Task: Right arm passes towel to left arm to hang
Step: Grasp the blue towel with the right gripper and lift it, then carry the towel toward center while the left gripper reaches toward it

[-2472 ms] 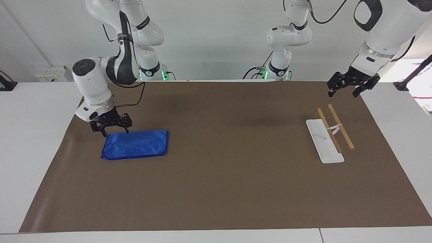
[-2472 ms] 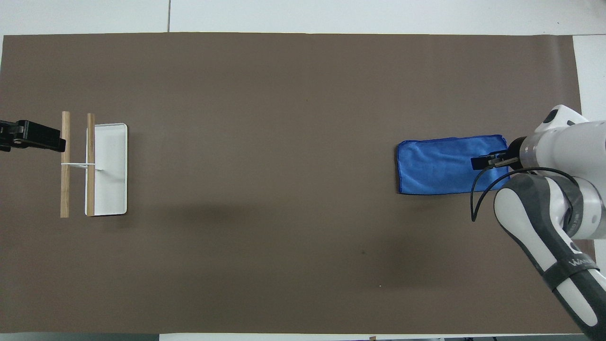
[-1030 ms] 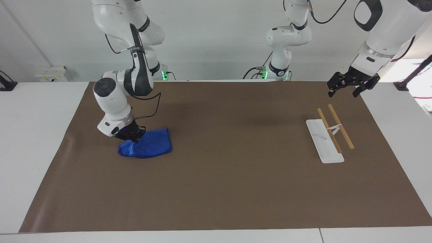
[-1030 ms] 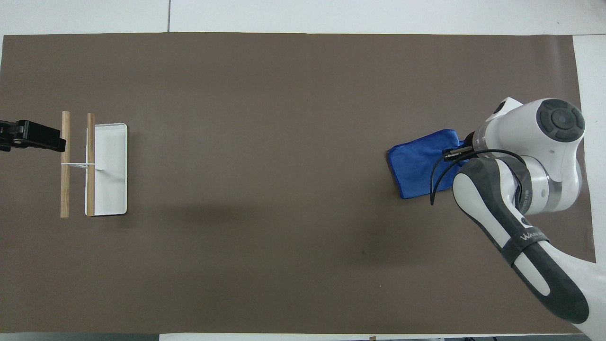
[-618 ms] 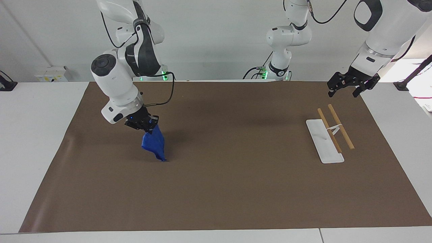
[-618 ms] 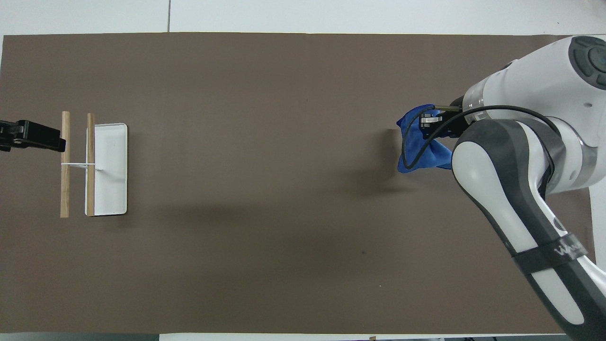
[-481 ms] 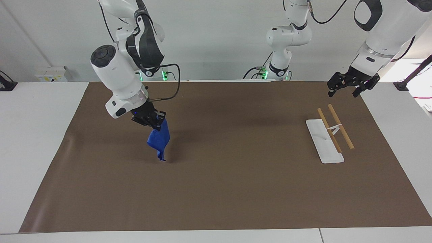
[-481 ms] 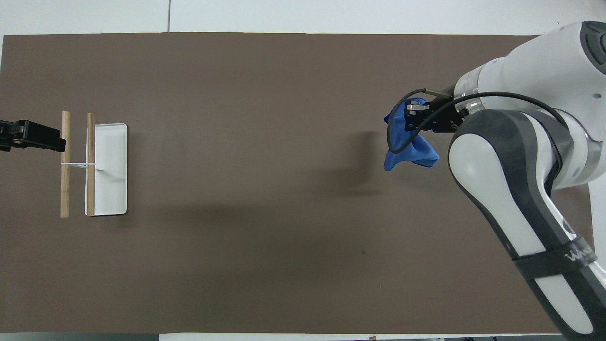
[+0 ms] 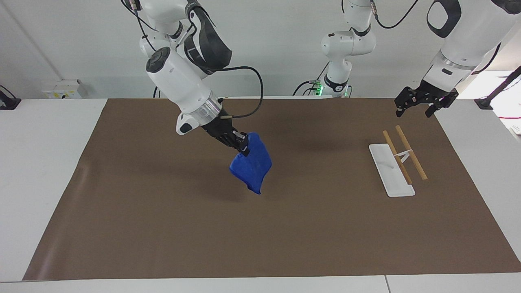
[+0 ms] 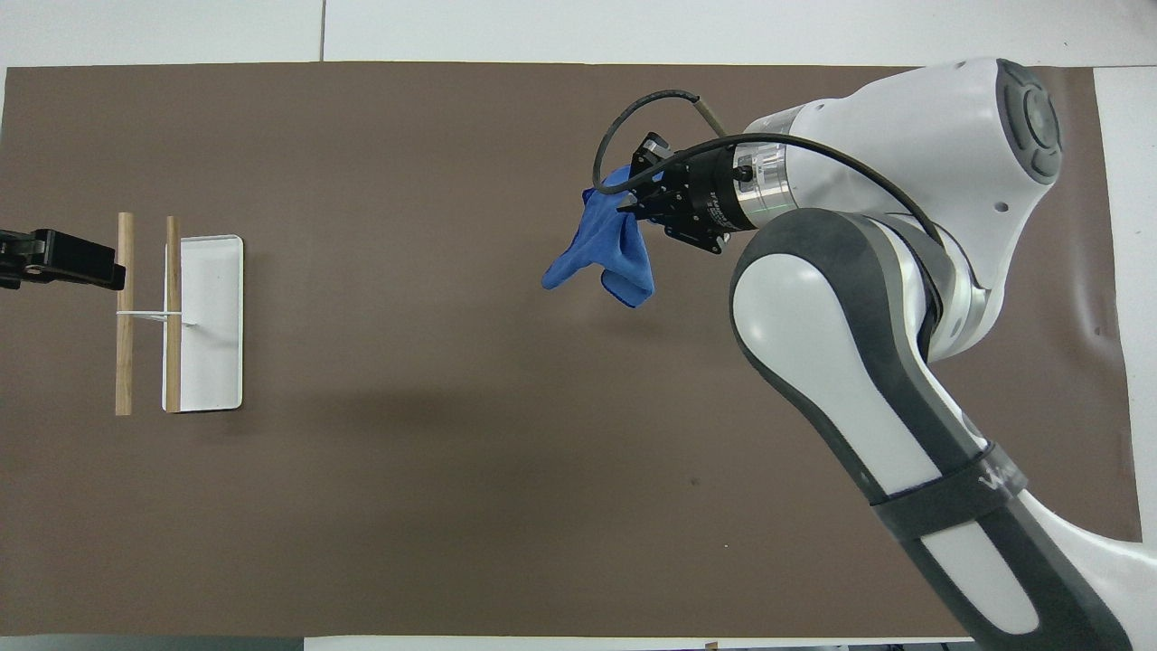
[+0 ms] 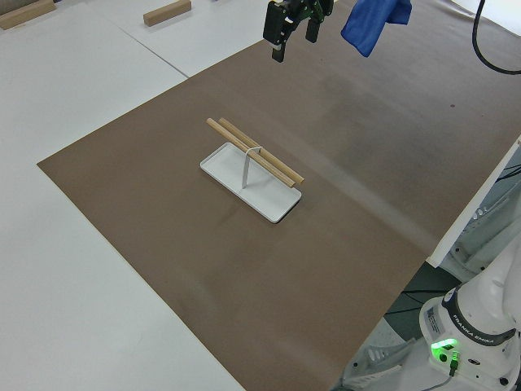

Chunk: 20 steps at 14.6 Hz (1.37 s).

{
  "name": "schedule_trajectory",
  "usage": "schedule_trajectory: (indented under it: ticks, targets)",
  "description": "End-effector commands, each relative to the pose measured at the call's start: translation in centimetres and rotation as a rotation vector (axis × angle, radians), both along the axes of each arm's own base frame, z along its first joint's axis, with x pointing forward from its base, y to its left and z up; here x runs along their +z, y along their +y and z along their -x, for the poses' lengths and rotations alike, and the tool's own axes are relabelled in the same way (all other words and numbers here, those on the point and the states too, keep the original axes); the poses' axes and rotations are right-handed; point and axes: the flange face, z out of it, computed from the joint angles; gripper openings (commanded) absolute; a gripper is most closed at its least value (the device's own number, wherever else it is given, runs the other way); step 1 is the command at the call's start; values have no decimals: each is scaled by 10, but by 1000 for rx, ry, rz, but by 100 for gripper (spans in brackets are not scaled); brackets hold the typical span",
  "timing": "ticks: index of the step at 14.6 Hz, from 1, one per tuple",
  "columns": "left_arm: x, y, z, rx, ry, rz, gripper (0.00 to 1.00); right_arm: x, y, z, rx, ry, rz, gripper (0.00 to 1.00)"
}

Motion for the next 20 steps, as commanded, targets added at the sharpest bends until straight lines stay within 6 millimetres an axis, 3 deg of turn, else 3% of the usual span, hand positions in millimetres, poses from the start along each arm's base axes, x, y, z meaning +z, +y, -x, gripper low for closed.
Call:
schedule_trajectory:
  ticks: [1,6,9,12,14,20]
  targets:
    - [1,-1,11,-6,43,-20,100,9,8,-4,-115,49,-109,0]
    - [1,-8,13,12,47,-8,100,12,70,20,-279,135,-269,0]
    - [-13,-18,12,152,47,90,100,15,84,26,-373,190,-345,0]
    - [-42,-29,9,378,79,191,100,17,89,27,-421,221,-417,0]
    - [-61,-49,9,539,93,243,100,16,103,35,-422,222,-427,0]
    - [-92,-120,18,1026,185,331,100,7,121,39,-460,202,-438,0]
